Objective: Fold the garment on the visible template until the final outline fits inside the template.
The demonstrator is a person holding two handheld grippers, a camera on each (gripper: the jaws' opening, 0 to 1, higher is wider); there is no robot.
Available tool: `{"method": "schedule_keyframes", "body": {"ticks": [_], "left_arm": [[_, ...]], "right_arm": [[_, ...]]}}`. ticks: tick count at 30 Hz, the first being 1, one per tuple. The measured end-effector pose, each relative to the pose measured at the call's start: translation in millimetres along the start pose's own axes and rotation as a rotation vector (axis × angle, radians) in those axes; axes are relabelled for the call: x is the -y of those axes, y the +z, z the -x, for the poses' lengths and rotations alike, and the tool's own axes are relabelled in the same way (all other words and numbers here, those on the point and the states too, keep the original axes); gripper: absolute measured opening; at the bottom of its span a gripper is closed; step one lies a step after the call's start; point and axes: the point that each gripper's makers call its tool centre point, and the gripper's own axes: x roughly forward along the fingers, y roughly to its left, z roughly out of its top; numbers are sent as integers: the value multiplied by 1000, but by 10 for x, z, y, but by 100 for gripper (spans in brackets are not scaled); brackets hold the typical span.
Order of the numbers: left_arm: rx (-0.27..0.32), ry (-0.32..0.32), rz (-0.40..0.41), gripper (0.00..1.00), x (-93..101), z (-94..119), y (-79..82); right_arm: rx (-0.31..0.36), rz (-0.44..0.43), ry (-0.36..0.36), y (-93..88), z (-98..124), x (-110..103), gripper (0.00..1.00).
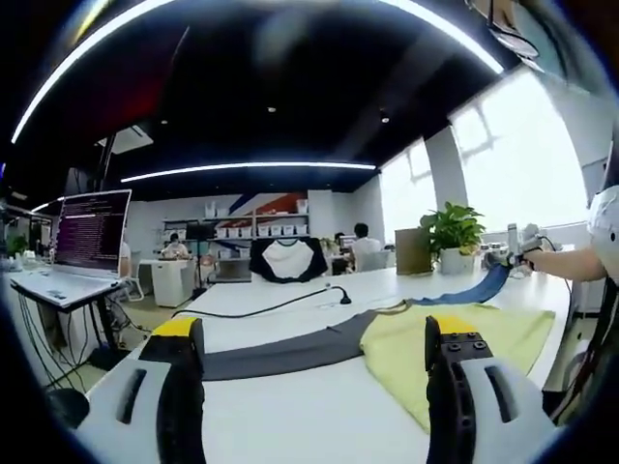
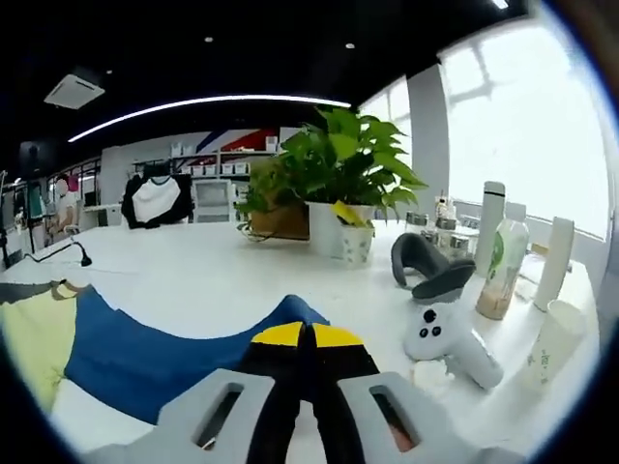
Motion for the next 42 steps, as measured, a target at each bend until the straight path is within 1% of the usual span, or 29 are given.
{"method": "schedule_keyframes", "body": {"ticks": [1,2,7,8,11,13,15,16,18,20,21,24,26,29,31,34,36,37,38,42], "left_arm": [[1,-4,2,100,12,1,1],[4,-5,4,100,19,4,7],[15,-2,8,100,35,7,34],[13,-3,9,100,38,6,33],[5,-4,6,100,42,0,23],[2,-4,4,100,47,-5,17],[2,-13,8,100,67,-15,12],[15,-28,11,100,100,-22,31],[16,-33,6,100,128,-29,38],[13,-34,-8,100,153,-44,36],[10,-36,-11,100,160,-48,32],[11,-53,-4,100,194,-52,33],[40,-53,-6,100,217,-37,76],[40,-41,19,100,206,-24,64],[40,-43,41,100,203,-24,41],[22,-48,33,100,221,-37,-7],[23,-58,30,100,244,-43,-11],[26,-79,54,100,280,-47,-10],[25,-84,63,100,287,-52,-12],[20,-82,48,100,285,-66,-24]], "right_arm": [[25,43,-17,67,13,17,0],[32,69,-19,102,27,-1,0],[55,54,-8,255,93,-124,0],[61,54,-6,283,128,-176,0],[75,67,-3,366,164,-226,0],[88,60,1,440,209,-278,0],[101,47,0,511,240,-305,0],[107,40,-21,552,259,-282,0],[117,42,-4,610,266,-344,0],[126,71,-5,678,286,-402,0],[132,70,-8,720,310,-423,0],[150,35,0,826,329,-468,0],[164,38,12,909,361,-555,0],[173,28,32,1000,394,-683,0],[185,41,34,1090,423,-780,0],[200,41,44,1197,461,-897,0],[215,54,47,1277,484,-977,0],[221,53,55,1308,492,-1014,0],[227,41,69,1344,504,-1072,0],[244,49,81,1436,559,-1222,0]]}}
